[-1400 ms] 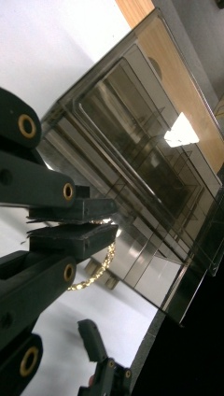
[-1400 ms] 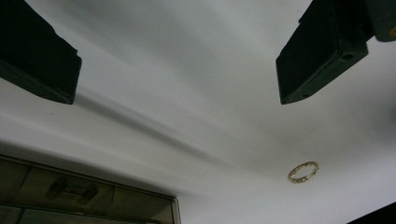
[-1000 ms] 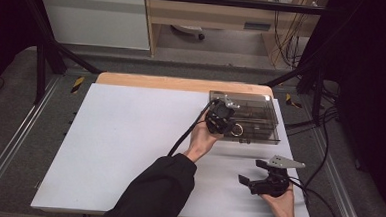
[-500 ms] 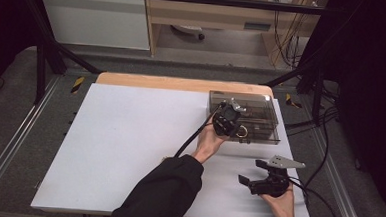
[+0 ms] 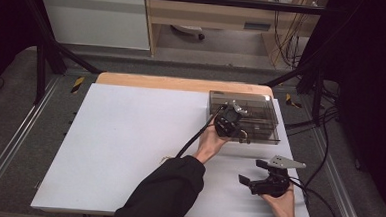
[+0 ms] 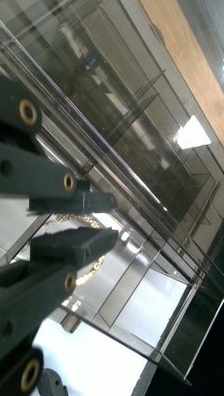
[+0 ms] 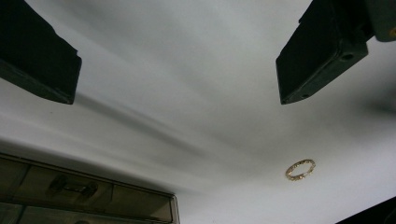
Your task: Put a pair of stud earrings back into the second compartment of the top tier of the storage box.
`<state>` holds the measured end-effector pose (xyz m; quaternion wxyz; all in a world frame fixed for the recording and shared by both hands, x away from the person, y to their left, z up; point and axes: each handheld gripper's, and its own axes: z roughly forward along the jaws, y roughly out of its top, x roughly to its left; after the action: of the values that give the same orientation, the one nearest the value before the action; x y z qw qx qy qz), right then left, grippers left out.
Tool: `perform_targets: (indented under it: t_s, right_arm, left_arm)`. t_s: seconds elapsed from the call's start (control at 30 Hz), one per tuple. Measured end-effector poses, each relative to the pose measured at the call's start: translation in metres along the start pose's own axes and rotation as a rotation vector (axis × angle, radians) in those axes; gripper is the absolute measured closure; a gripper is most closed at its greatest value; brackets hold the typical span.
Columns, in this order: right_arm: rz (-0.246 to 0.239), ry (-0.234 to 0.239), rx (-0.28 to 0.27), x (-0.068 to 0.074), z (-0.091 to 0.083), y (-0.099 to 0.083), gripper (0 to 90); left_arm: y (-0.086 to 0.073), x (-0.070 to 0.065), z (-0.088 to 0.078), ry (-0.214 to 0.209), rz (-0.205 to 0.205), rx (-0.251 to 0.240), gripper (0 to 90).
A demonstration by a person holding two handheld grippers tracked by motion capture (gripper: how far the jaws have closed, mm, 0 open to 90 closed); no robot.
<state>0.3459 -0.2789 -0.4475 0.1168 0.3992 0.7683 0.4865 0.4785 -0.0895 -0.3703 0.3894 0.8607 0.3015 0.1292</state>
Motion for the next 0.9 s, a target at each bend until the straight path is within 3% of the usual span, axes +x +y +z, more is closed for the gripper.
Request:
perform_targets:
  t_s: [0.23, 0.4, 0.57, 0.9]
  right_arm:
    - [0.001, -0.001, 0.0, 0.0, 0.0, 0.0, 0.6]
    - [0.004, -0.004, 0.003, 0.0, 0.0, 0.0, 0.6]
    - [0.001, -0.006, 0.006, 0.0, 0.0, 0.0, 0.6]
    - [0.0, -0.008, 0.009, 0.0, 0.001, 0.0, 0.6]
  left_arm:
    - [0.001, 0.001, -0.024, -0.01, 0.01, -0.038, 67.0]
    - [-0.006, 0.003, -0.046, -0.022, 0.015, -0.056, 54.8]
    - [-0.022, 0.01, -0.069, -0.012, 0.026, -0.072, 44.5]
    - [-0.062, 0.039, -0.11, -0.006, -0.004, -0.097, 25.9]
